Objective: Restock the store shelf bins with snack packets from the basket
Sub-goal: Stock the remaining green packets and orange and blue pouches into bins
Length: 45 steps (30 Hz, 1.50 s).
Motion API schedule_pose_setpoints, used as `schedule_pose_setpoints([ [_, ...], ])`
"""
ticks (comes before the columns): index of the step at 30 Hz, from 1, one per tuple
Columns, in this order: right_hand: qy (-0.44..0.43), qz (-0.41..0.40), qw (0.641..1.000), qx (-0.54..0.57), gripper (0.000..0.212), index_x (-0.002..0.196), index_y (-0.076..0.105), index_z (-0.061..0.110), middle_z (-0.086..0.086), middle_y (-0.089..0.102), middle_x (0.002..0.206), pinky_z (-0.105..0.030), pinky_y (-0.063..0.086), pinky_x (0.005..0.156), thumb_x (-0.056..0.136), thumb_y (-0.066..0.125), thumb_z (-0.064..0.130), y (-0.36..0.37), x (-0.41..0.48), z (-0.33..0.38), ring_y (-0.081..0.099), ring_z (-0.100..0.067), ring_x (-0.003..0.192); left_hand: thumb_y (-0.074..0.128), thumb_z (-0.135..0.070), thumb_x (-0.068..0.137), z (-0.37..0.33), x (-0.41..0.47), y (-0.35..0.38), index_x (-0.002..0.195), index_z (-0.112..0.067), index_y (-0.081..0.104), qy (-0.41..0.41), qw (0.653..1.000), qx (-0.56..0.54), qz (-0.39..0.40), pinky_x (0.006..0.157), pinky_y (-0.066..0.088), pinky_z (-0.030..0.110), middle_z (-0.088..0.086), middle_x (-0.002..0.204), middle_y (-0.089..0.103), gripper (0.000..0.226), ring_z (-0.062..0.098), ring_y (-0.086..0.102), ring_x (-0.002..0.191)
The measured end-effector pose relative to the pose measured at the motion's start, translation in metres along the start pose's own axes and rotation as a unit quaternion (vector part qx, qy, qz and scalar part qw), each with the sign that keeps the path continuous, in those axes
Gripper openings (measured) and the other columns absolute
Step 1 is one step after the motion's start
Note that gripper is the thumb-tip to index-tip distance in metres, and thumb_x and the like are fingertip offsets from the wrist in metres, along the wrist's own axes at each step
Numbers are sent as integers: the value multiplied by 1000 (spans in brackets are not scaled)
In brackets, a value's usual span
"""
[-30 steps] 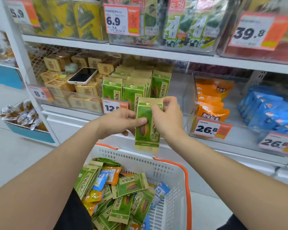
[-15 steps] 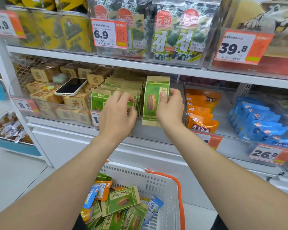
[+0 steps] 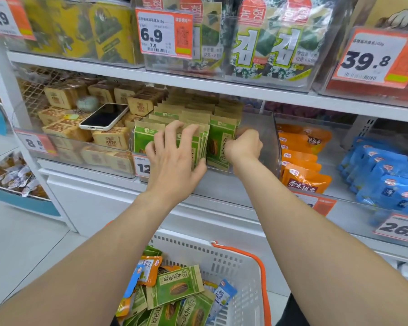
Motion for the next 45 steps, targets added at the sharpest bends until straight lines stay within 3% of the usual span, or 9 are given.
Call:
schedule_pose_setpoints([
  [11,28,-5,999,-14,20,113,69,10,-11,68,118,-30,46,74,95,72,18,-6,6,-6,67,-32,106,74,-33,85,1,-2,-8,146,-18,41,13,999,-42,-14,94,41,48,12,146,35,71,33,42,126],
  [17,-8,78,991,-110,19,110,61,9,-11,64,114,-37,52,76,95,69,18,-2,-7,0,64,-34,102,73,-30,83,1,-3,-18,118,-15,48,28,998,-44,-45,80,39,40,9,119,42,45,27,43,104],
  [22,-207,17,951,-230,30,119,60,7,-15,62,117,-41,48,80,99,48,26,-10,-55,32,62,-37,105,58,-37,91,18,-10,-25,57,-21,46,-14,1000,-9,-5,78,41,42,-7,57,47,39,22,46,68],
  [26,-366,55,903,-218,21,89,62,15,-7,65,83,-37,45,63,92,49,31,0,-114,54,57,-33,72,53,-47,93,55,-26,3,60,-15,56,-78,978,51,189,64,44,35,1,57,58,46,30,57,61],
  [31,-409,326,773,-359,29,64,47,18,-4,51,65,-29,35,51,89,54,31,58,-161,26,52,-28,60,61,-43,93,93,-76,35,91,-32,66,-72,848,89,517,81,53,35,-1,99,68,13,24,64,95],
  [35,-369,485,638,-470,26,63,48,14,-6,53,64,-30,43,54,87,58,13,98,-185,-35,52,-26,59,58,-47,101,99,-108,33,129,-26,66,-79,757,101,640,93,57,37,-2,107,75,35,18,73,100],
  [39,-386,508,515,-572,33,69,39,15,-3,45,76,-34,43,56,96,57,9,124,-208,-94,44,-18,60,58,-44,103,97,-116,36,132,-22,65,-72,737,104,664,89,59,35,2,108,75,37,17,76,91],
  [42,-392,512,445,-621,5,98,56,11,-2,49,96,-36,47,60,97,59,7,146,-216,-131,48,-18,69,55,-41,104,94,-110,45,131,-22,65,-61,746,99,656,95,59,42,0,103,74,34,16,76,86],
  [45,-407,536,406,-618,36,131,54,13,0,44,89,-35,42,58,97,66,13,160,-221,-154,48,-21,75,52,-34,103,87,-102,57,130,-23,65,-38,759,99,642,94,59,44,-1,101,72,32,19,75,91],
])
Point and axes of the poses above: each hand's wrist, its own x-axis towards the middle knuckle, its own y-axis out of the palm, z = x × y, the point moved 7 cm from there along x, towards the middle knuckle
